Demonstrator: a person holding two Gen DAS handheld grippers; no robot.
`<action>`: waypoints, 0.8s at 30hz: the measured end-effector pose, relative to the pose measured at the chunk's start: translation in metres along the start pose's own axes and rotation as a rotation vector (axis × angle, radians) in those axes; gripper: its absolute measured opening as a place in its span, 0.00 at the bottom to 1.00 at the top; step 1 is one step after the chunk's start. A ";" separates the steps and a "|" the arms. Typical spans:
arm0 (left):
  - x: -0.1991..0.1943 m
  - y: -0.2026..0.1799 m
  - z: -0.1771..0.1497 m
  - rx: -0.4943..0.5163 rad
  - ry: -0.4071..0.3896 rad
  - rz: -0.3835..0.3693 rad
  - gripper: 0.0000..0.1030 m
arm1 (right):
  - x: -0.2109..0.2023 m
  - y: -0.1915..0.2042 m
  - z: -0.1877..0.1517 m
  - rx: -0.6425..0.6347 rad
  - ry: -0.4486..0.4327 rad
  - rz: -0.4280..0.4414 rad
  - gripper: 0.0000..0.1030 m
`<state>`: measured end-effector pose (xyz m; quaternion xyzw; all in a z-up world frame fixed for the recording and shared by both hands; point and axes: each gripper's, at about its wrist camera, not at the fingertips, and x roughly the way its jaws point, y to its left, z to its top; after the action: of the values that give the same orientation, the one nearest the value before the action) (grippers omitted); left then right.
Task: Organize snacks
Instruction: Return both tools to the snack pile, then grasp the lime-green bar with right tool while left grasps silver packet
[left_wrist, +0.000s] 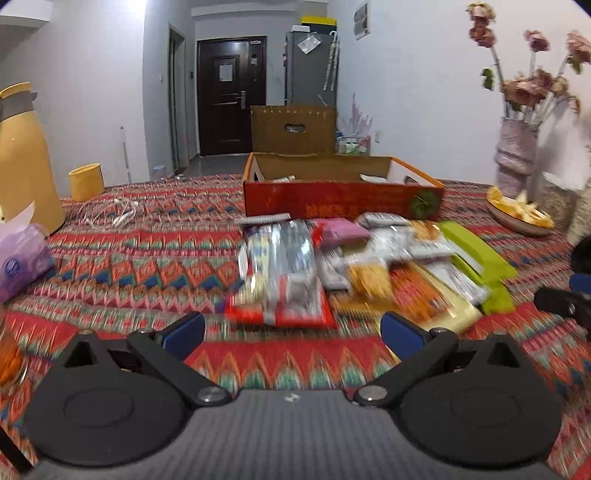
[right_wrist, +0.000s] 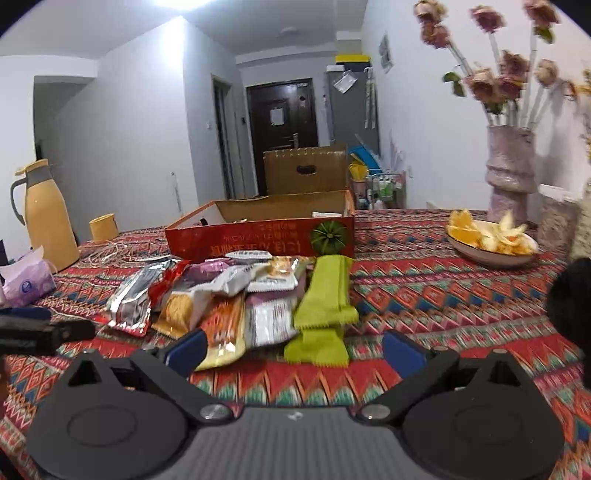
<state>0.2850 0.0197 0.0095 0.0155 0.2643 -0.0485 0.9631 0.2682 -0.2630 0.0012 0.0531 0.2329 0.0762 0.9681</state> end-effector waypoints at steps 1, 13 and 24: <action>0.012 -0.001 0.007 0.005 -0.002 0.009 1.00 | 0.011 0.001 0.006 -0.021 0.005 0.003 0.91; 0.105 0.021 0.040 -0.106 0.049 -0.063 0.82 | 0.134 -0.029 0.042 0.015 0.123 0.004 0.52; 0.077 0.021 0.036 -0.109 0.027 -0.065 0.37 | 0.132 -0.037 0.041 0.030 0.114 -0.029 0.32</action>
<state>0.3712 0.0320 0.0011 -0.0450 0.2800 -0.0648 0.9568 0.4075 -0.2795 -0.0261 0.0597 0.2898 0.0614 0.9533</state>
